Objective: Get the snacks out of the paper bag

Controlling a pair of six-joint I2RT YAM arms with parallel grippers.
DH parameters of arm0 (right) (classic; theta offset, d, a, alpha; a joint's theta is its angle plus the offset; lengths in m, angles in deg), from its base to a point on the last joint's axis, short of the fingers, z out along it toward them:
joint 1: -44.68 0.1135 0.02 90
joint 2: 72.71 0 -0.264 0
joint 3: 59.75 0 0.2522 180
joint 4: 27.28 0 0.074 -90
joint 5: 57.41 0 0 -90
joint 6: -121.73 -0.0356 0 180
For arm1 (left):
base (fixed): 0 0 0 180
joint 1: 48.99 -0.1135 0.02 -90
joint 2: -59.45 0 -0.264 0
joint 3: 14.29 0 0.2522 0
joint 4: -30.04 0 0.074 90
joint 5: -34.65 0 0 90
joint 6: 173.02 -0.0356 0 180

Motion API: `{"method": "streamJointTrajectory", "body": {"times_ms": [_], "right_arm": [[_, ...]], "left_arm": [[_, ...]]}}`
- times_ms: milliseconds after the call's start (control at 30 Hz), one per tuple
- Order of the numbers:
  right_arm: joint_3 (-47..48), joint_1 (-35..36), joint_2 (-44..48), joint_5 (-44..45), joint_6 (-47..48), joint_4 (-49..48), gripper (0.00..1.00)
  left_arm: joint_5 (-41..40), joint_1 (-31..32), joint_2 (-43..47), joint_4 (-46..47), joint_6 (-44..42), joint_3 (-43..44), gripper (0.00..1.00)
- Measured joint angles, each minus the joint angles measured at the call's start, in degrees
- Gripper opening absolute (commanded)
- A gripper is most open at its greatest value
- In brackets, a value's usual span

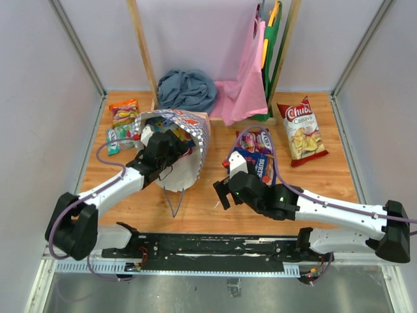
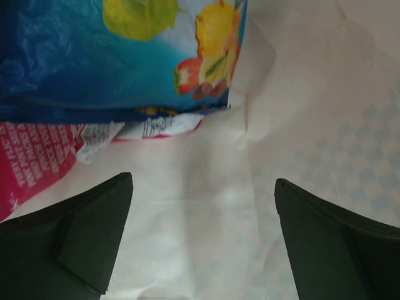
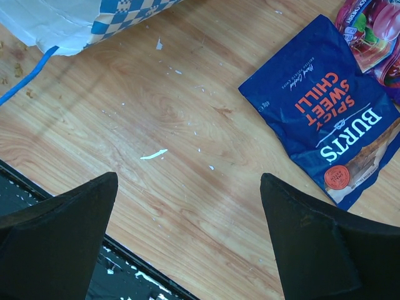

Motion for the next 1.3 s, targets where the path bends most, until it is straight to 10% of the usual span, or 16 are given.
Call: {"method": "streamJointTrajectory", "body": {"times_ms": [467,1300], "right_arm": [[-2.6,-0.1,3.6,0.6,0.0,1.7,0.98],[-5.4,-0.5,7.1,0.7,0.1,2.8,0.98]], "left_arm": [[-14.2,0.0,-15.0,-4.2,11.6,11.4,0.94],[-19.8,0.4,-21.9,14.4,17.0,3.4,0.72]]}}
